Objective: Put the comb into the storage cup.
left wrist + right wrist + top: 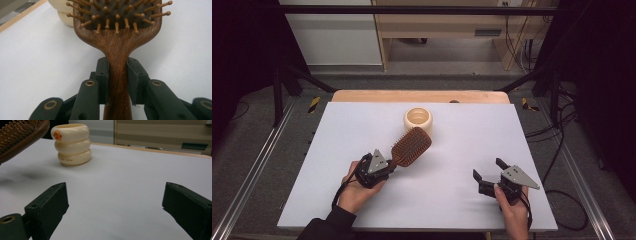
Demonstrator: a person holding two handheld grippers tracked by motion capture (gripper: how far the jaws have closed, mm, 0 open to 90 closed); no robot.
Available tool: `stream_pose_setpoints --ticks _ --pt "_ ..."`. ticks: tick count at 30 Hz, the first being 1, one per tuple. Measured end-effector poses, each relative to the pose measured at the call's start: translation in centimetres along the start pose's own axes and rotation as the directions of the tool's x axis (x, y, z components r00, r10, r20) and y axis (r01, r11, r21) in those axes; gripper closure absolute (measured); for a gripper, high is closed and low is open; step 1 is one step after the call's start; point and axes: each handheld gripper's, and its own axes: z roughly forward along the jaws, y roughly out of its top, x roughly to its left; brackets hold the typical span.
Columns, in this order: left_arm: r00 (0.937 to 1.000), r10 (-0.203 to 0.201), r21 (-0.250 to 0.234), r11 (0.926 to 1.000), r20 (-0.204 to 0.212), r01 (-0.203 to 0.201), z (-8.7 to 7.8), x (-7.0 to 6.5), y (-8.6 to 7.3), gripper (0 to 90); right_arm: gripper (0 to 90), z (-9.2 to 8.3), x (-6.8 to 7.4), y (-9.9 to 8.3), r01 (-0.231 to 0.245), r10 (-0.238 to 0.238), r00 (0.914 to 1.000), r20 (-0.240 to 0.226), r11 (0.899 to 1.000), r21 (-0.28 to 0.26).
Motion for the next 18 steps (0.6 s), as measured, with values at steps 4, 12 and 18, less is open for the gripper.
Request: stream_pose_setpoints --ticks 4,12,18 --pt "0.9998 -0.006 -0.047 0.9989 -0.017 0.005 -0.4 -0.2 -0.3 72.5 6.6 0.1 0.8 0.5 0.001 -0.001 0.9999 -0.015 1.0 -0.012" --pt "0.9993 -0.018 -0.137 0.9905 -0.032 0.014 -1.2 0.0 -0.5 72.5 6.3 1.7 3.9 2.8 0.023 -0.024 0.9956 -0.09 1.0 -0.009" --pt "0.9988 -0.03 -0.161 0.9867 -0.039 0.024 -1.5 0.4 -0.8 72.6 6.0 3.2 6.3 5.1 0.01 -0.012 0.991 -0.133 1.0 -0.015"
